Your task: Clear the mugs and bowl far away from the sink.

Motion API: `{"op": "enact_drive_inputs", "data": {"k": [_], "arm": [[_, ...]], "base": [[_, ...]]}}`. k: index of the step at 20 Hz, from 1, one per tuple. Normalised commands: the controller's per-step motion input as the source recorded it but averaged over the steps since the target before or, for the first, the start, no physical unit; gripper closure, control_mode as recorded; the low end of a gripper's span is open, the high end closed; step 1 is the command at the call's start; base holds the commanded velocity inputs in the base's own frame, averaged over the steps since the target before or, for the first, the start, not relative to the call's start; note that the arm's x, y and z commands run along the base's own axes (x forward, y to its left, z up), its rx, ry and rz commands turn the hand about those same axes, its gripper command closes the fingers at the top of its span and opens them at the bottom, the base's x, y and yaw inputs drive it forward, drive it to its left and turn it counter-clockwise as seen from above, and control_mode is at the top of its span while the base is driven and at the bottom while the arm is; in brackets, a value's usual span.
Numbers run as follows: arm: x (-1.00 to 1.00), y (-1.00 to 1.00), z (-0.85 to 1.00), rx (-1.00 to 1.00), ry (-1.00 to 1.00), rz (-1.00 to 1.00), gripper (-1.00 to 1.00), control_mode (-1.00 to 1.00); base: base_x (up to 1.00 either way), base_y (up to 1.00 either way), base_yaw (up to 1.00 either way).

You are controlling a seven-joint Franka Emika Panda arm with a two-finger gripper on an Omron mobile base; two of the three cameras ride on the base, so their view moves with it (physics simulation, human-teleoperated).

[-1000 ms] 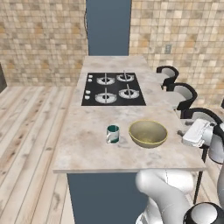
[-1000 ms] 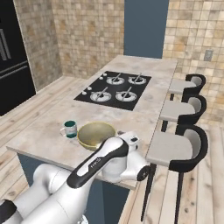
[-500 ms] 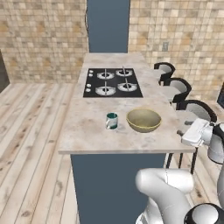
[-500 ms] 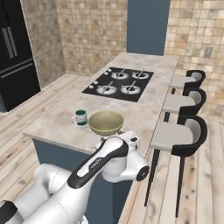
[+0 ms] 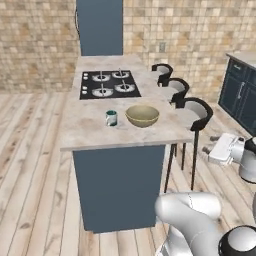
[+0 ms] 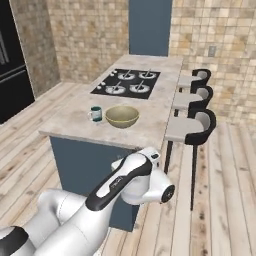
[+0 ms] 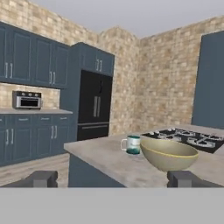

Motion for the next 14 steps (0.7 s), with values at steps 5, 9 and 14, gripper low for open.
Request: {"op": "enact_drive_inputs", "data": {"k": [5, 9, 14], "arm": [[0.0, 0.0, 0.0, 0.0, 0.0, 0.0, -1.0, 1.0], [0.0, 0.0, 0.0, 0.0, 0.0, 0.0, -1.0, 1.0], [0.0, 0.0, 0.0, 0.0, 0.0, 0.0, -1.0, 1.0]], "base": [[-0.06, 0.0, -0.62], [0.0, 0.0, -0.73], [0.0, 0.0, -0.77]]}}
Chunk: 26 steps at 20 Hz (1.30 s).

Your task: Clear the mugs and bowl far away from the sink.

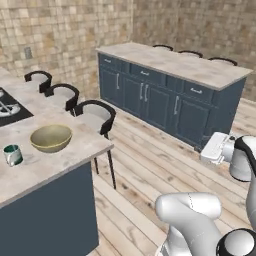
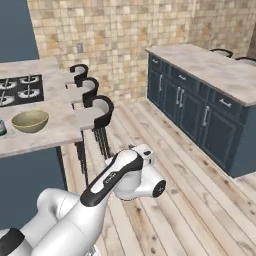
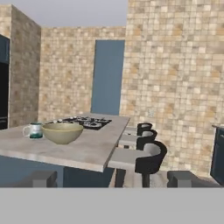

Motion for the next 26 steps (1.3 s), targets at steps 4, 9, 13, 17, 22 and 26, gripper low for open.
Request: {"op": "enact_drive_inputs", "data": {"k": [4, 9, 13, 17, 22, 26], "arm": [[0.0, 0.0, 0.0, 0.0, 0.0, 0.0, -1.0, 1.0], [0.0, 0.0, 0.0, 0.0, 0.0, 0.0, -1.0, 1.0], [0.0, 0.0, 0.0, 0.0, 0.0, 0.0, -1.0, 1.0], [0.0, 0.0, 0.0, 0.0, 0.0, 0.0, -1.0, 1.0], [0.0, 0.0, 0.0, 0.0, 0.0, 0.0, -1.0, 1.0], [0.0, 0.0, 0.0, 0.0, 0.0, 0.0, -1.0, 1.0]], "base": [[0.0, 0.0, -0.78], [0.0, 0.0, -0.74], [-0.16, 0.0, -0.68], [-0.41, 0.0, -0.58], [-0.69, 0.0, -0.49], [-0.85, 0.08, -0.38]]}}
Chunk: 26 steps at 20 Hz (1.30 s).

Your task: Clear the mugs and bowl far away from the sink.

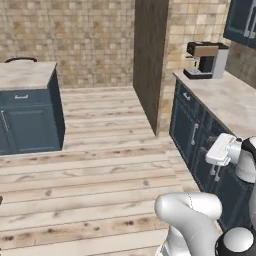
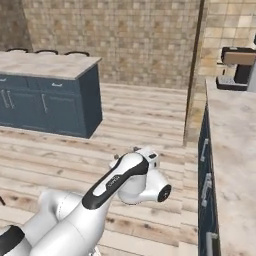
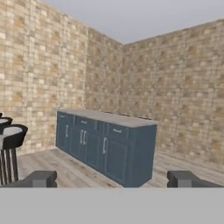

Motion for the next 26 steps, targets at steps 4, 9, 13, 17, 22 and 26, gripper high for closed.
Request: {"op": "enact_drive_inputs", "data": {"k": [4, 9, 13, 17, 22, 26], "arm": [[0.0, 0.0, 0.0, 0.0, 0.0, 0.0, -1.0, 1.0], [0.0, 0.0, 0.0, 0.0, 0.0, 0.0, -1.0, 1.0], [0.0, 0.0, 0.0, 0.0, 0.0, 0.0, -1.0, 1.0], [0.0, 0.0, 0.0, 0.0, 0.0, 0.0, -1.0, 1.0], [0.0, 0.0, 0.0, 0.0, 0.0, 0.0, -1.0, 1.0], [0.0, 0.0, 0.0, 0.0, 0.0, 0.0, -1.0, 1.0]], "base": [[-0.94, 0.21, -0.28], [-0.87, 0.13, -0.29], [-0.51, -0.04, -0.51], [-0.38, -0.13, -0.6], [-0.35, -0.22, -0.63], [-0.14, -0.36, -0.64]]}}
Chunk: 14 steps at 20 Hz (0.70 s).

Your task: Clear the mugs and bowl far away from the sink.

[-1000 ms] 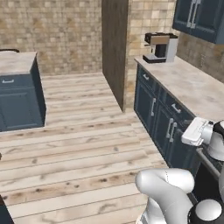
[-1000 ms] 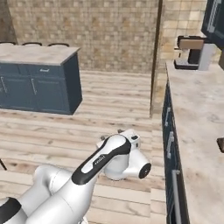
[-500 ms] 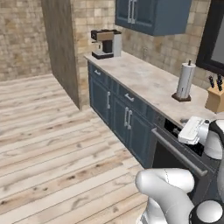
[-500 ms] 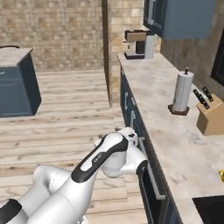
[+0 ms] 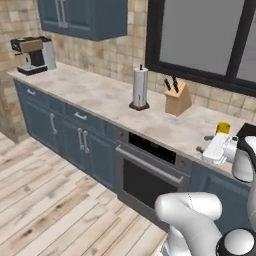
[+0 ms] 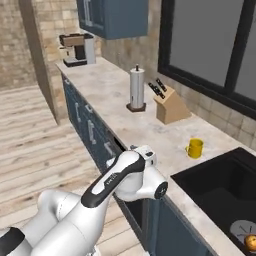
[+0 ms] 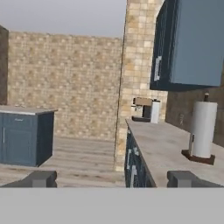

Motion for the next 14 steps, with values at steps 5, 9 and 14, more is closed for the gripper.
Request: {"op": "enact_drive_inputs", "data": {"k": [5, 9, 14], "arm": [[0.0, 0.0, 0.0, 0.0, 0.0, 0.0, -1.0, 1.0], [0.0, 0.0, 0.0, 0.0, 0.0, 0.0, -1.0, 1.0], [0.0, 0.0, 0.0, 0.0, 0.0, 0.0, -1.0, 1.0]], "base": [[0.0, -0.3, -0.62], [0.14, -0.02, -0.51], [0.23, 0.0, -0.47]]}}
